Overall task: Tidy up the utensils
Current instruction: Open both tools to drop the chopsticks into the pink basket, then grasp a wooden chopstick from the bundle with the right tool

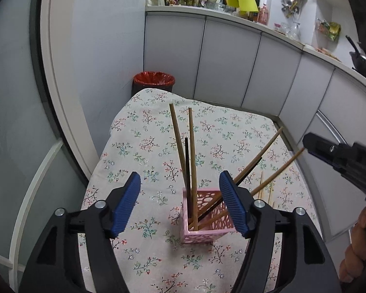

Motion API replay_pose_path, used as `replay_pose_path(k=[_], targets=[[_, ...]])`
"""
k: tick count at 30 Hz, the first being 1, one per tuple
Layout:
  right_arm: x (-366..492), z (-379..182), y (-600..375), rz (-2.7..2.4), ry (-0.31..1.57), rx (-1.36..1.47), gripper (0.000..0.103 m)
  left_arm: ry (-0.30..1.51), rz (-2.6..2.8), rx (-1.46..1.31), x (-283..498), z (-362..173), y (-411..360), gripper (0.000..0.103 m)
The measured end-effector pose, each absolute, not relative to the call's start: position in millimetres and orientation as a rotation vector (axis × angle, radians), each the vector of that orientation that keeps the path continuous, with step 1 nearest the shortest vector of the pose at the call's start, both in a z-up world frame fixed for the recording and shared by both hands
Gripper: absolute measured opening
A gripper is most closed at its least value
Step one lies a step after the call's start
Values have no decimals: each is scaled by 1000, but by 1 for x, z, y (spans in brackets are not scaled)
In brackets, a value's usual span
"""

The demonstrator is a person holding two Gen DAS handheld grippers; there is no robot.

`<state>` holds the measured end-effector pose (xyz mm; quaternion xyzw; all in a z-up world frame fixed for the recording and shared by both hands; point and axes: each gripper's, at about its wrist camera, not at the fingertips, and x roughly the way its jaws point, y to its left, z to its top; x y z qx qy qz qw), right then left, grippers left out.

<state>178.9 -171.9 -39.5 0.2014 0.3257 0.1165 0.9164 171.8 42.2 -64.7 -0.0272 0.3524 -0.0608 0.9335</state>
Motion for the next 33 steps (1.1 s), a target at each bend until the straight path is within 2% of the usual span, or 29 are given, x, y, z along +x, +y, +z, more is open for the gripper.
replay_pose_path(k=[2, 4, 11, 16, 19, 27, 29, 31, 33], targets=[[174, -36, -175, 239, 663, 409, 34, 727, -123, -49, 169, -65, 41, 73], [167, -32, -182, 236, 652, 407, 45, 731, -135, -54, 166, -66, 41, 77], [152, -36, -210, 187, 669, 390, 64, 760, -168, -66, 158, -70, 36, 88], [157, -61, -228, 121, 759, 368, 79, 795, -189, -61, 150, -77, 28, 92], [163, -85, -240, 99, 863, 384, 84, 824, -212, -53, 145, -86, 20, 93], [184, -158, -256, 20, 1118, 376, 83, 901, -247, 30, 144, -110, -1, 94], [190, -176, -258, -8, 1172, 361, 77, 918, -248, 41, 146, -115, -5, 94], [198, -193, -259, -34, 1219, 357, 64, 934, -251, 53, 147, -119, -7, 94], [204, -204, -258, -41, 1253, 369, 58, 943, -255, 71, 148, -122, -10, 94]])
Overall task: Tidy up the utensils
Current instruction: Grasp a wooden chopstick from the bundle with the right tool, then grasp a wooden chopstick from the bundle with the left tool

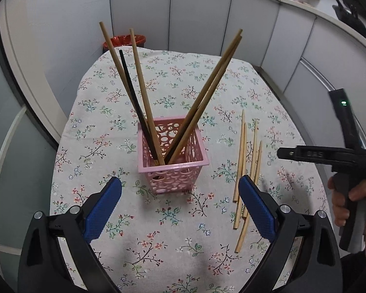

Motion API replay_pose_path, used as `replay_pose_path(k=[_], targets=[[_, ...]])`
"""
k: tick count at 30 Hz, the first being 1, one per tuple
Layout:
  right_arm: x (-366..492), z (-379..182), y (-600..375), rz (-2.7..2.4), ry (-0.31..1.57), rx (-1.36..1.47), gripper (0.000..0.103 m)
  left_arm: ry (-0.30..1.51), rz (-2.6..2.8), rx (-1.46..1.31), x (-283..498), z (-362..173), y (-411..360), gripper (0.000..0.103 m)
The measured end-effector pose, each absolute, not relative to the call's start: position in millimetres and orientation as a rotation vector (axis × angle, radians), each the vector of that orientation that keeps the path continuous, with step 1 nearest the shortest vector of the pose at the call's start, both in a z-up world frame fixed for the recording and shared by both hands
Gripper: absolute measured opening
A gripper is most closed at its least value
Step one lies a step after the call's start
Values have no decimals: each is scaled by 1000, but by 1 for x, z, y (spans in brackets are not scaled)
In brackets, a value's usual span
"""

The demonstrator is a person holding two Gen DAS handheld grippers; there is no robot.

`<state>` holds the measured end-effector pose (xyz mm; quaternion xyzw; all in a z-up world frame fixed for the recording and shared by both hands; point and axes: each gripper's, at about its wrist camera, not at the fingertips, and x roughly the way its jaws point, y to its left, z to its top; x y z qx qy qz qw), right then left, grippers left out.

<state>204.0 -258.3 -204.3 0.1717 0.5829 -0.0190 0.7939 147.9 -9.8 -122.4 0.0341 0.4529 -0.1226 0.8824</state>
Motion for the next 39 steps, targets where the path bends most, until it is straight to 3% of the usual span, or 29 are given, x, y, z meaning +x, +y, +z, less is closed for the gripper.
replay_pose_path(k=[9, 18, 24, 26, 39], targets=[[228, -235, -245, -55, 1335, 389, 28, 958, -265, 126, 148, -129, -11, 94], [236, -236, -229, -80, 1309, 296, 25, 968, -290, 151, 144, -129, -10, 94], [230, -236, -233, -84, 1316, 256, 5, 988, -348, 178, 136, -128, -21, 92], [222, -234, -245, -79, 1314, 290, 5, 974, -370, 203, 129, -124, -28, 91], [161, -182, -330, -38, 1162, 480, 5, 1002, -494, 390, 122, -143, -129, 44]])
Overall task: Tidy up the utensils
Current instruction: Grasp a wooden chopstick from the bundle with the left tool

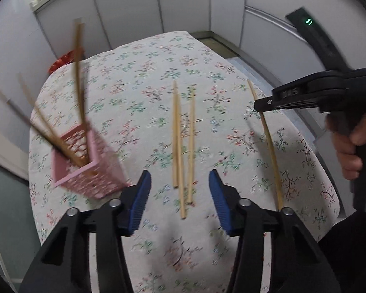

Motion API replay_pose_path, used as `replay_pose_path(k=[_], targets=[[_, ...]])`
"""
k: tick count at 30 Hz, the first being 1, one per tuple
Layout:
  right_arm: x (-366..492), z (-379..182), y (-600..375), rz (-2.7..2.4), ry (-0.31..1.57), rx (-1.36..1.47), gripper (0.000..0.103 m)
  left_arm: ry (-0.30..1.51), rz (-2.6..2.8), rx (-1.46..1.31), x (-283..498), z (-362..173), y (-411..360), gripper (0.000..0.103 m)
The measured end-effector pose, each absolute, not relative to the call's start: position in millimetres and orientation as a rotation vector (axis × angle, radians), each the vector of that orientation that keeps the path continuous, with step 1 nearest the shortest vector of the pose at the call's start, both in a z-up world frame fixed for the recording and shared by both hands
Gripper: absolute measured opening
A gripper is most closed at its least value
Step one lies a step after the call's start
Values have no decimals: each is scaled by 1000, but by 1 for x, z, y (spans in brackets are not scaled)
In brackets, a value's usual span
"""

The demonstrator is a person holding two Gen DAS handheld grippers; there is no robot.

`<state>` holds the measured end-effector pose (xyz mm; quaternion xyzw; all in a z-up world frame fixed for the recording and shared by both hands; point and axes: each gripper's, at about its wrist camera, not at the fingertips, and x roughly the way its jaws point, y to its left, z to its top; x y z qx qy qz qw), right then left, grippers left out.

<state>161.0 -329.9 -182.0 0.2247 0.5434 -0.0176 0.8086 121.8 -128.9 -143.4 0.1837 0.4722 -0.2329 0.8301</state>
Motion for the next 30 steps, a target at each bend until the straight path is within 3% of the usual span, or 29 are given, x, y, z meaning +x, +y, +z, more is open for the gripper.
replay_pose_path(k=[4, 16, 22, 23, 24, 30], targets=[[153, -184, -340, -20, 1164, 486, 5, 1079, -501, 414, 156, -166, -171, 34], [161, -190, -348, 13, 1188, 519, 5, 1192, -399, 318, 271, -221, -229, 20], [163, -189, -350, 17, 1185, 541, 5, 1220, -376, 268, 291, -237, -231, 19], [163, -189, -350, 15, 1184, 544, 5, 1226, -373, 257, 292, -237, -230, 18], [162, -189, -352, 11, 1183, 548, 5, 1228, -368, 253, 293, -237, -229, 9], [154, -185, -355, -6, 1165, 556, 5, 1187, -333, 286, 267, -230, -217, 6]])
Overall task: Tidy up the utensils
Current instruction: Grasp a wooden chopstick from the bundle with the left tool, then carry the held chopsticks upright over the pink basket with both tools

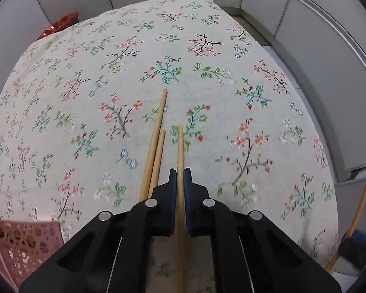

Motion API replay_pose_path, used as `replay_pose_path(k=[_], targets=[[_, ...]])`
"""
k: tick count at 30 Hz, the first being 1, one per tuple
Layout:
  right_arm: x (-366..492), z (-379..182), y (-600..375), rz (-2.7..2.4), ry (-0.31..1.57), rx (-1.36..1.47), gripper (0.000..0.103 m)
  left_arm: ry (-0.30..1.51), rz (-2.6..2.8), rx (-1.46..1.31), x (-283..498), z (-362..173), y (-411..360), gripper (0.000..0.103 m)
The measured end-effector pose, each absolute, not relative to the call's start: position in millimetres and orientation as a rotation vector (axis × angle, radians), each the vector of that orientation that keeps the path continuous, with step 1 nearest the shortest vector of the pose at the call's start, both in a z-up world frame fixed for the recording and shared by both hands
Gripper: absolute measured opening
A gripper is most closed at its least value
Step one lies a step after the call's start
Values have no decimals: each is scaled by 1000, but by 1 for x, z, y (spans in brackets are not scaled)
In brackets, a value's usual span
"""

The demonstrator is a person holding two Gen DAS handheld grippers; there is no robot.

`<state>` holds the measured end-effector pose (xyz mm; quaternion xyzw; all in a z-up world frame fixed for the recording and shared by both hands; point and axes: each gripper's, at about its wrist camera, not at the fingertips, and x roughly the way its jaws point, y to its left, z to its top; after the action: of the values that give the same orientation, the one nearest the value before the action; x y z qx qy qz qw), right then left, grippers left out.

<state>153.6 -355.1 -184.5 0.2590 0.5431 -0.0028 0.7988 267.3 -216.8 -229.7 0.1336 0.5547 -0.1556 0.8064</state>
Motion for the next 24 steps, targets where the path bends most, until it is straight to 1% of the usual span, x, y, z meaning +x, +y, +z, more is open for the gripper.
replay_pose_path(k=[4, 10, 14, 19, 24], targets=[[147, -178, -354, -13, 1144, 573, 5, 1151, -337, 297, 240, -218, -205, 6], [140, -163, -346, 7, 1099, 581, 5, 1018, -388, 319, 186, -170, -175, 6], [135, -148, -334, 0, 1057, 522, 5, 941, -421, 307, 164, -139, -158, 6], [131, -131, -316, 7, 1010, 459, 5, 844, -458, 211, 129, -105, -121, 6], [122, -100, -295, 43, 926, 362, 5, 782, -437, 115, 115, -86, -87, 6]])
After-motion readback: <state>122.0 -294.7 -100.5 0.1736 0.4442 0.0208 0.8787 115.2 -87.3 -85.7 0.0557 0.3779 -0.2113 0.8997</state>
